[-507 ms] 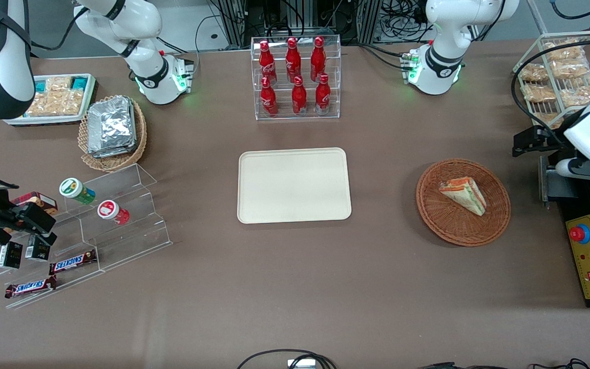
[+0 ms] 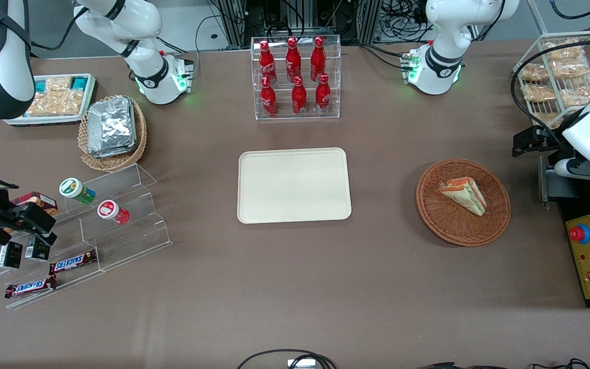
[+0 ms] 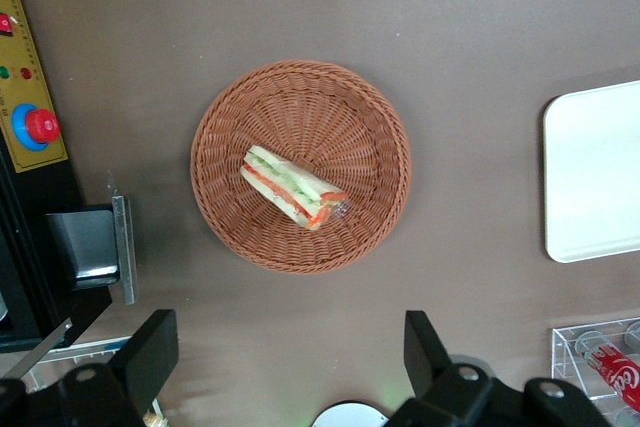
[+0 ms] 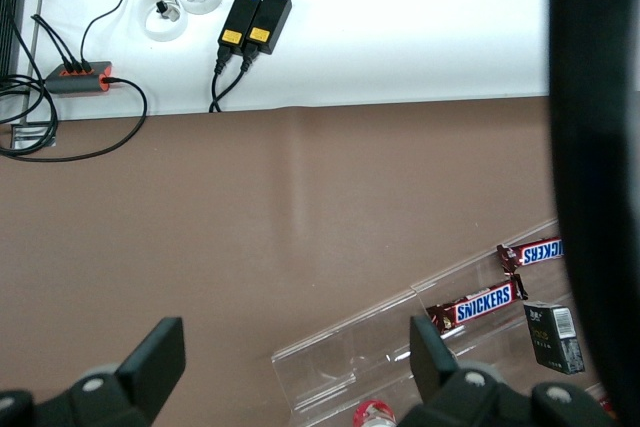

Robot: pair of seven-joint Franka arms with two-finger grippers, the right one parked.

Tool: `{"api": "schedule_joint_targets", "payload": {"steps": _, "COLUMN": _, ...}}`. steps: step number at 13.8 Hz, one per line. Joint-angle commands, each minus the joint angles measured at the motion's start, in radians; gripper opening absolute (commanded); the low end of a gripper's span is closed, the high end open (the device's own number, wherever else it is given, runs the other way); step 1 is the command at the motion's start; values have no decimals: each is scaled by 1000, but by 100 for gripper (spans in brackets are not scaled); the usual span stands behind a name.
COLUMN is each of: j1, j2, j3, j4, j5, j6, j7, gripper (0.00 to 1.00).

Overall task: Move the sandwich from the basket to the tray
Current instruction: 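Move the left gripper over the wrapped sandwich in the wicker basket, then lower the open left gripper around the sandwich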

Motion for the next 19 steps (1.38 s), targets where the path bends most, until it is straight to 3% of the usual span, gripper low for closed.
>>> {"api": "schedule_joint_targets", "payload": {"steps": 1, "j1": 2, "j2": 5, "j3": 4, "j4": -50, "j5": 19, "j6": 43, "j7": -55, "gripper": 100}}
{"api": "schedule_joint_targets", "payload": {"steps": 6, "j1": 17, "j2": -103, "j3": 10, "j4": -425, "j5": 20, "j6": 345, "j7": -154, "gripper": 100}}
{"api": "schedule_joint_targets", "payload": {"steps": 9, "j1": 42, "j2": -119, "j3": 10, "j4": -574, "j5": 20, "j6": 499, "j7": -241, "gripper": 100}}
{"api": "schedule_joint_targets", "payload": {"steps": 19, "j1": 37, "j2": -30, "j3": 7, "j4": -757, "j5": 22, "j6": 800, "j7": -611, "gripper": 100}}
